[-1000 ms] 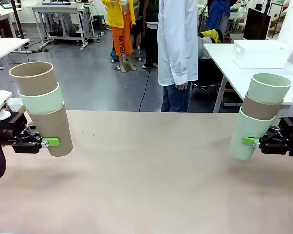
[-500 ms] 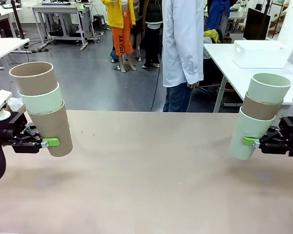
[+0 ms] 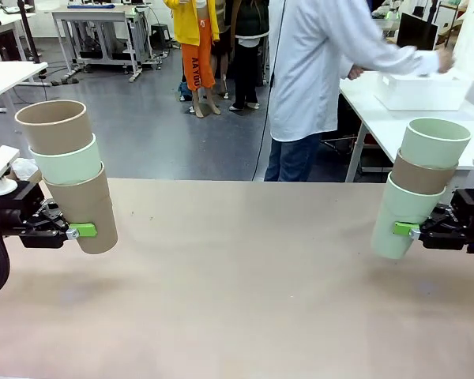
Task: Stack the cups and store them in the basket.
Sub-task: Place the stack of Reusable plastic cups into the Pantry Basket.
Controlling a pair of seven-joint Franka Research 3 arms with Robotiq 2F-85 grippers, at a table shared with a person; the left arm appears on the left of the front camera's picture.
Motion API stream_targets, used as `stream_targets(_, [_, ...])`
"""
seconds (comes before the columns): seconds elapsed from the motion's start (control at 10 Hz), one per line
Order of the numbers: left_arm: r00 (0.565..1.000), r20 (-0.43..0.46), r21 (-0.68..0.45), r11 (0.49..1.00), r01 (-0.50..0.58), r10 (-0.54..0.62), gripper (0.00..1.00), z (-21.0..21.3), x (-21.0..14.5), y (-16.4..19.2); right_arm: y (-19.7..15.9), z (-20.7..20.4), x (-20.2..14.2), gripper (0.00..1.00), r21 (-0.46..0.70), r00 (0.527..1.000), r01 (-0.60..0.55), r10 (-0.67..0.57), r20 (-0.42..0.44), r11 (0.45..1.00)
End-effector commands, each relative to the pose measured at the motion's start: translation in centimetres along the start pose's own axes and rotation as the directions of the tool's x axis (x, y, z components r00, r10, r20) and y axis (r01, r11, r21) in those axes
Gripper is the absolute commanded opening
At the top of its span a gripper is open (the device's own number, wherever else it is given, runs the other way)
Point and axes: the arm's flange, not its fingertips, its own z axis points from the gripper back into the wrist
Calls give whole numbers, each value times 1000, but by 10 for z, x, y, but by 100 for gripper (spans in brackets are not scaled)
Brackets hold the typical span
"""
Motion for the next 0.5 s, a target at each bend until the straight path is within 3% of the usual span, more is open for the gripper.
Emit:
stream_targets(0.0, [1000,9,1,1000,6,-6,83,0,5,0,0,0,3,86,1,1000,-6,6,0,1000])
stream_targets(0.4, [1000,9,1,1000,6,-6,83,0,5,0,0,0,3,86,1,1000,-6,6,0,1000])
